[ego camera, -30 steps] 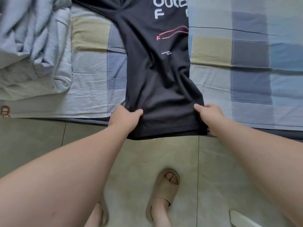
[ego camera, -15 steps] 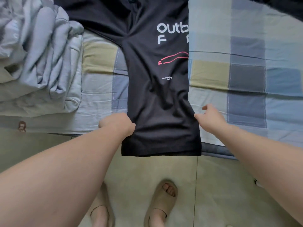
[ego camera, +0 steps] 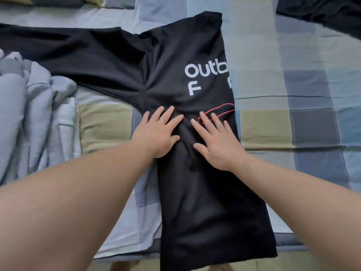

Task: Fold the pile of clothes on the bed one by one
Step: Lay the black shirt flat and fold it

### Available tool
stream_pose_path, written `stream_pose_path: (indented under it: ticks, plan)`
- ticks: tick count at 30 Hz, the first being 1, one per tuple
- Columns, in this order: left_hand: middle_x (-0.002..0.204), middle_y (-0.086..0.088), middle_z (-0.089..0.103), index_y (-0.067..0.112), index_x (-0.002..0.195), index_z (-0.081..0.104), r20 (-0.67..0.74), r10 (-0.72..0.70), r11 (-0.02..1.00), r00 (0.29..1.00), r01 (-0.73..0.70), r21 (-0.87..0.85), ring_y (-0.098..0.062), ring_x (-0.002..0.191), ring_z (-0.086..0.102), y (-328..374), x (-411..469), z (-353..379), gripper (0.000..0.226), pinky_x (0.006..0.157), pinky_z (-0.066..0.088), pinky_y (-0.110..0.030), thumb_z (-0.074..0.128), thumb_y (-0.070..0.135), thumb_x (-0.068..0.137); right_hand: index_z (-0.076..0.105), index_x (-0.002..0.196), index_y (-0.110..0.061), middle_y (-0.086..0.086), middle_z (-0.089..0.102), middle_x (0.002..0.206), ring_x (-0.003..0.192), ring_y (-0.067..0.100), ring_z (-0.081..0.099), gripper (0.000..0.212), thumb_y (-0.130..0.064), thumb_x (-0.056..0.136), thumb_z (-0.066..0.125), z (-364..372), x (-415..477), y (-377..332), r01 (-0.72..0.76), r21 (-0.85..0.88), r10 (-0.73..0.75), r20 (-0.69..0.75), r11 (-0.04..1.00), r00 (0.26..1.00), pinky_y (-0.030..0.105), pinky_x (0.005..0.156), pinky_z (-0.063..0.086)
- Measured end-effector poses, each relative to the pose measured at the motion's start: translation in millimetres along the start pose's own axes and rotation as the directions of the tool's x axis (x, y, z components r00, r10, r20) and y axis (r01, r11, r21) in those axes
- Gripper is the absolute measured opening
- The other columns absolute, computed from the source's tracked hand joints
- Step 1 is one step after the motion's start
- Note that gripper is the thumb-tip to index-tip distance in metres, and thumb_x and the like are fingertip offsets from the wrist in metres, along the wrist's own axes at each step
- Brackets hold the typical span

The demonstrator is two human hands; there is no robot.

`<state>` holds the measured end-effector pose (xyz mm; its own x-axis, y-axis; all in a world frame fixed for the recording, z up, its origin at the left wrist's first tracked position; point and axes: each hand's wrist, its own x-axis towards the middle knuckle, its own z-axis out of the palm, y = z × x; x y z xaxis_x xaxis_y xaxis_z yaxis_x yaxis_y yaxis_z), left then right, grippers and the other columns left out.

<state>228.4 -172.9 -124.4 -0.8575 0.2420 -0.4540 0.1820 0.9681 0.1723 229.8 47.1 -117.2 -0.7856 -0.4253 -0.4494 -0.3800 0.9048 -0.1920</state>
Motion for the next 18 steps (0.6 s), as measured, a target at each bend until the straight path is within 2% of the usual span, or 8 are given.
stream_pose_path:
  ticks: [2, 4, 6, 7, 9, 11, 14, 18]
  plan:
    - [0.169, 0.008, -0.009, 0.043, 0.159, 0.000, 0.016, 0.021, 0.999, 1.000, -0.022, 0.039, -0.020, 0.156, -0.006, -25, 11, -3, 0.066, 0.125, 0.000, -0.049, 0.029, 0.060, 0.102, -0.007, 0.159, -0.038, -0.009, -0.019, 0.167, 0.155, 0.020, -0.014, 0.071, -0.059, 0.102, 0.030, 13, 10, -2, -0.009, -0.044, 0.013, 0.082, 0.999, 0.997, 0.050, 0.124, -0.004]
    - [0.169, 0.008, -0.006, 0.043, 0.159, 0.002, 0.021, 0.004, 0.997, 1.000, -0.005, 0.071, -0.020, 0.156, -0.004, -49, 21, -13, 0.066, 0.124, 0.000, -0.051, 0.028, 0.063, 0.101, -0.001, 0.160, -0.038, -0.010, -0.011, 0.169, 0.156, 0.018, -0.008, 0.068, -0.059, 0.101, 0.027, 17, 17, -10, -0.108, -0.050, 0.111, 0.050, 0.993, 0.993, 0.051, 0.123, -0.005]
    - [0.169, 0.007, 0.005, 0.040, 0.158, 0.014, -0.015, 0.004, 0.996, 1.000, -0.003, 0.093, -0.023, 0.155, 0.006, -68, 34, -34, 0.065, 0.123, 0.008, -0.053, 0.035, 0.060, 0.101, 0.027, 0.157, -0.033, -0.005, 0.020, 0.167, 0.153, 0.020, 0.018, 0.060, -0.054, 0.101, 0.035, 8, 25, -28, -0.224, -0.009, 0.222, -0.120, 0.974, 0.968, 0.052, 0.121, -0.001]
    - [0.168, 0.005, 0.014, 0.037, 0.156, 0.024, -0.051, 0.022, 0.994, 0.998, -0.017, 0.105, -0.026, 0.153, 0.013, -77, 41, -46, 0.062, 0.121, 0.015, -0.051, 0.041, 0.057, 0.100, 0.042, 0.150, -0.029, -0.001, 0.039, 0.157, 0.145, 0.022, 0.033, 0.054, -0.050, 0.100, 0.042, -1, 33, -39, -0.261, 0.021, 0.260, -0.216, 0.965, 0.941, 0.053, 0.120, 0.004]
    - [0.165, 0.002, 0.021, 0.032, 0.150, 0.037, -0.091, 0.061, 0.992, 0.994, -0.051, 0.114, -0.030, 0.150, 0.019, -96, 54, -74, 0.056, 0.117, 0.026, -0.048, 0.050, 0.049, 0.098, 0.053, 0.142, -0.022, 0.002, 0.053, 0.143, 0.134, 0.024, 0.045, 0.048, -0.042, 0.098, 0.051, -23, 59, -61, -0.278, 0.081, 0.289, -0.331, 0.957, 0.898, 0.052, 0.117, 0.015]
    - [0.169, -0.001, 0.007, 0.035, 0.155, 0.028, 0.008, 0.037, 0.998, 0.999, -0.037, 0.054, -0.031, 0.154, 0.008, -121, 64, -97, 0.061, 0.120, 0.022, -0.051, 0.050, 0.047, 0.099, 0.040, 0.152, -0.023, 0.007, 0.040, 0.155, 0.142, 0.026, 0.036, 0.056, -0.039, 0.100, 0.051, -48, 94, -83, -0.264, 0.190, 0.310, -0.282, 0.946, 0.908, 0.048, 0.117, 0.022]
    - [0.170, 0.002, -0.005, 0.041, 0.159, 0.008, 0.272, -0.059, 0.998, 0.961, 0.052, 0.032, -0.030, 0.156, -0.002, -165, 77, -126, 0.068, 0.123, 0.013, -0.054, 0.045, 0.049, 0.103, 0.010, 0.161, -0.029, 0.006, 0.005, 0.169, 0.153, 0.028, 0.008, 0.068, -0.042, 0.104, 0.044, -75, 146, -115, -0.337, 0.396, 0.405, -0.102, 0.854, 0.908, 0.047, 0.121, 0.017]
    - [0.169, 0.004, -0.005, 0.036, 0.161, 0.007, 0.451, -0.098, 0.995, 0.887, 0.079, 0.061, -0.030, 0.156, 0.007, -224, 90, -158, 0.066, 0.125, 0.010, -0.048, 0.041, 0.048, 0.105, -0.003, 0.161, -0.033, 0.002, -0.006, 0.170, 0.154, 0.030, 0.000, 0.071, -0.047, 0.104, 0.038, -91, 199, -156, -0.494, 0.506, 0.532, 0.079, 0.707, 0.843, 0.051, 0.123, 0.014]
